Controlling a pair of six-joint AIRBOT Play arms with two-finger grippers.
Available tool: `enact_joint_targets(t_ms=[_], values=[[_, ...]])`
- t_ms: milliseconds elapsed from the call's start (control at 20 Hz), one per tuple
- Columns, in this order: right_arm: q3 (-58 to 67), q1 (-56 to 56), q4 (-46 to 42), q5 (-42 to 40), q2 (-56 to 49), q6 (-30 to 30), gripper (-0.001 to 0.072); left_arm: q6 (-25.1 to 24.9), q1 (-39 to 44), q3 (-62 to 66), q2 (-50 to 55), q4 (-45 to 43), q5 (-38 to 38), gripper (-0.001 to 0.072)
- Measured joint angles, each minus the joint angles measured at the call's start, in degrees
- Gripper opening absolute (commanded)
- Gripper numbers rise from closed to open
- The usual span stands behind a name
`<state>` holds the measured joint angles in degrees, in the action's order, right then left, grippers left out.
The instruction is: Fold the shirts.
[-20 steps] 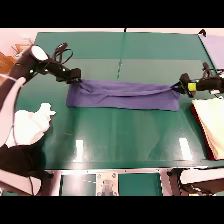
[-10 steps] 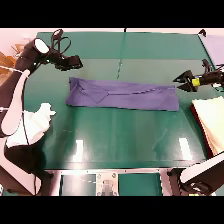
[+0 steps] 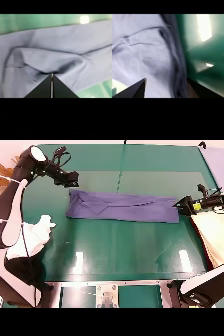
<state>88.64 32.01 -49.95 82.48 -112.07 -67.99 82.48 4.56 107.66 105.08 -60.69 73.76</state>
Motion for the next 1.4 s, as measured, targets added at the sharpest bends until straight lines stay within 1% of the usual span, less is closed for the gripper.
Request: enact_joint_targets(t_ms=[50,100,150,200,350,450,700,750,850,1050,1200,1400], values=[[-0.26,-0.42,0.61,-0.44,-0.74,0.63,0.0317,0.00,0.02,0.04,0.02,1.68,0.33,0.0040],[-0.50,-0.94,1.38,-1.09,-1.55,1.09,0.0164,0.00,0.07,0.07,0.07,3.48,0.42,0.0040],[-0.63,-1.42,2.16,-1.53,-2.21,1.40,0.0036,0.00,0.28,0.07,0.15,4.72,0.39,0.0039],[-0.66,-1.88,2.69,-1.95,-2.58,1.68,0.0018,0.00,0.74,0.07,0.22,5.75,0.17,0.0039],[0.76,-2.64,2.91,-2.40,-2.71,2.08,0.0017,-0.04,3.76,0.07,0.37,7.82,-2.64,0.0030],[2.45,-3.04,1.18,-1.55,-1.40,2.05,0.0017,-0.22,6.91,0.07,1.01,8.48,-5.64,0.0030],[6.82,-3.52,3.61,5.44,8.28,-0.44,0.0017,-0.24,17.77,0.07,6.99,9.99,-14.45,0.0030],[7.65,-3.76,5.40,6.62,10.64,-1.03,0.0018,-0.22,20.11,0.07,8.68,10.86,-16.81,0.0030],[8.92,-4.55,7.52,9.20,14.21,-2.27,0.0017,-0.11,24.13,0.07,11.72,14.29,-21.86,0.0030],[11.10,-6.19,12.17,11.78,19.65,-3.54,0.0018,-0.04,30.25,0.17,16.55,22.56,-31.19,0.0030],[12.35,-7.65,14.49,12.26,21.24,-3.89,0.0018,-0.02,32.65,0.22,18.86,26.32,-35.10,0.0030],[12.92,-8.59,15.21,12.11,21.94,-3.96,0.0017,-0.02,31.63,0.22,18.78,28.65,-34.82,0.0030]])
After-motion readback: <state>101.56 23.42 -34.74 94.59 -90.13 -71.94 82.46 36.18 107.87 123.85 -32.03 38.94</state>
